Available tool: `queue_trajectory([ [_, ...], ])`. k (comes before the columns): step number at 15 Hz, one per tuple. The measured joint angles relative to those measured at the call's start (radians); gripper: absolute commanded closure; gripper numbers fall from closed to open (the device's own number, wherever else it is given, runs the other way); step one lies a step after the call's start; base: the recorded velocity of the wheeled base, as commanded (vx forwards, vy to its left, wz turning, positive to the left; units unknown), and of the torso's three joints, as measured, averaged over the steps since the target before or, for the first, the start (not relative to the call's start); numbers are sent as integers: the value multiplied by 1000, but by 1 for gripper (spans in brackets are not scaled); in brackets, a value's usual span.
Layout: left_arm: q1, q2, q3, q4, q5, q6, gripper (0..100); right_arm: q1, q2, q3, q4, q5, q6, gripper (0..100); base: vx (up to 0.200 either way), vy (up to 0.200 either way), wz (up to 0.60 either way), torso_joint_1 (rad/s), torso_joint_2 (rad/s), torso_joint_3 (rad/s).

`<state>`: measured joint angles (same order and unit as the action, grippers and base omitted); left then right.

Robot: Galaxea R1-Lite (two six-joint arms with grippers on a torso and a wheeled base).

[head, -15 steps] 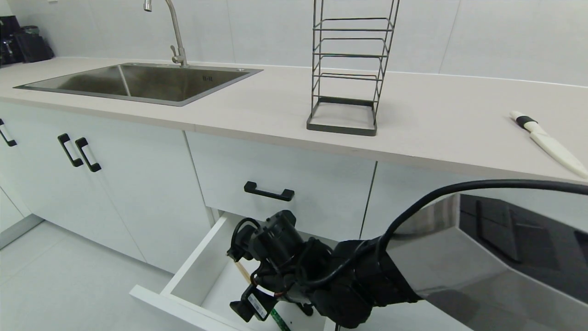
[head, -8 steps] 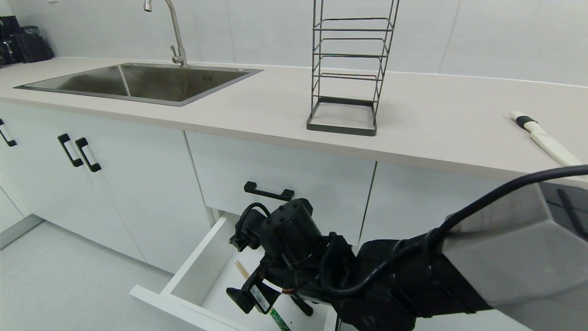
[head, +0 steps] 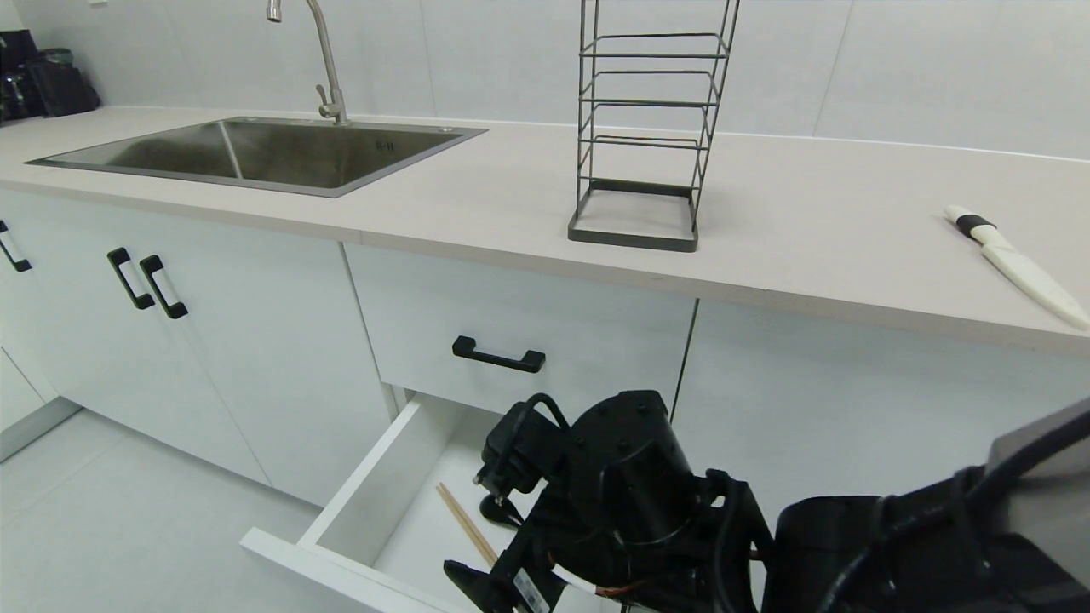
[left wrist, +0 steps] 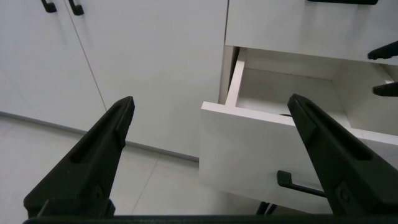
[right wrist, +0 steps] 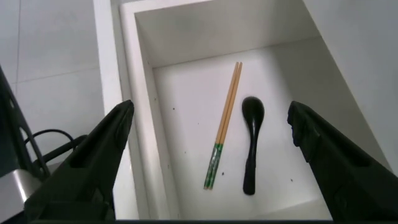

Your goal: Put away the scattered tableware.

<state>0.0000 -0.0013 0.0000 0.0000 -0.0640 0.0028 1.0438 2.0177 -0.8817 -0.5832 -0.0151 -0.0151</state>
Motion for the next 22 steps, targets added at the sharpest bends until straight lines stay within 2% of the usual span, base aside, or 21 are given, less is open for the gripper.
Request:
queue_trajectory([
  [11, 0, 0, 0, 0, 0, 0, 0, 2, -198, 263, -75, 18, 21, 0, 0, 0, 0, 0, 0, 0],
  [22, 0, 0, 0, 0, 0, 0, 0, 3, -260, 353, -76, 19, 19, 0, 0, 0, 0, 0, 0, 0],
])
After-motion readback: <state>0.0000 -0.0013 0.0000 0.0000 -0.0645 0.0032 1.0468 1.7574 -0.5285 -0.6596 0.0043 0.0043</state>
